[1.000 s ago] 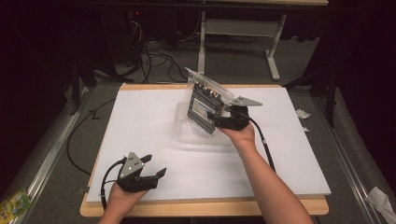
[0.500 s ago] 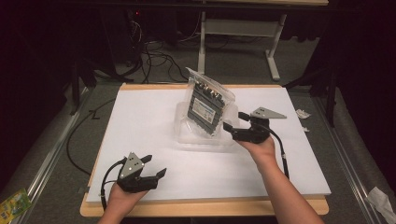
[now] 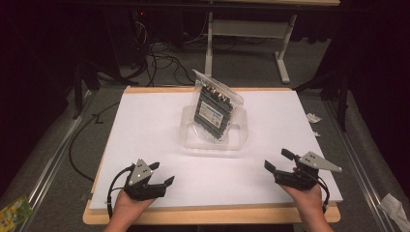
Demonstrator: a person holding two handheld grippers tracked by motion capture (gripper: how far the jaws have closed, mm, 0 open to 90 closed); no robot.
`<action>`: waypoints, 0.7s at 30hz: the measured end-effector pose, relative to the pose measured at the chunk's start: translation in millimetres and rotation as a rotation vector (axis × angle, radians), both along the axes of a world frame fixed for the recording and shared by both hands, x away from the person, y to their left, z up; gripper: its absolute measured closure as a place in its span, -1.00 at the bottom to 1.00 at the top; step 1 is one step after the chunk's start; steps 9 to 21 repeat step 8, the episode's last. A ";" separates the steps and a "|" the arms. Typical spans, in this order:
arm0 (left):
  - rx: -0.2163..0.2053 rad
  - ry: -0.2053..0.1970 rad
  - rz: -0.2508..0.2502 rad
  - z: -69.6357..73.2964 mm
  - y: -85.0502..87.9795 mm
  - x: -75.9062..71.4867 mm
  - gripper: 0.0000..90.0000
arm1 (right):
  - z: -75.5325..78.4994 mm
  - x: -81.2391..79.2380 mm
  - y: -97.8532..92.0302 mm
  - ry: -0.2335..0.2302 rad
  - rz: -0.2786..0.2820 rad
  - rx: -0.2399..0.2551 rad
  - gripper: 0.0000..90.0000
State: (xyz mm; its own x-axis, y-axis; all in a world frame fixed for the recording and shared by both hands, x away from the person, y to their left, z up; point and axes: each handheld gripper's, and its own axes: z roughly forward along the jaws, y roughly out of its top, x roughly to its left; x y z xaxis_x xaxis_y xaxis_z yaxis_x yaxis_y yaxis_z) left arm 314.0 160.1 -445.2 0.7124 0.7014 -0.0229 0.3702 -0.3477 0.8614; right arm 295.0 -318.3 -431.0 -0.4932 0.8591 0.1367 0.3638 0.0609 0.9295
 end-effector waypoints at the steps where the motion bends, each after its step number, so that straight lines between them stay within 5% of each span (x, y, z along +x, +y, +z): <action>1: -0.003 0.003 0.002 -0.1 0.0 0.5 -0.39 | -3.0 -2.1 -2.6 0.019 0.008 -0.017 -0.66; 21: -0.002 0.006 0.014 -1.1 0.1 0.7 -0.37 | -5.9 -0.3 -7.3 0.015 -0.006 -0.016 -0.63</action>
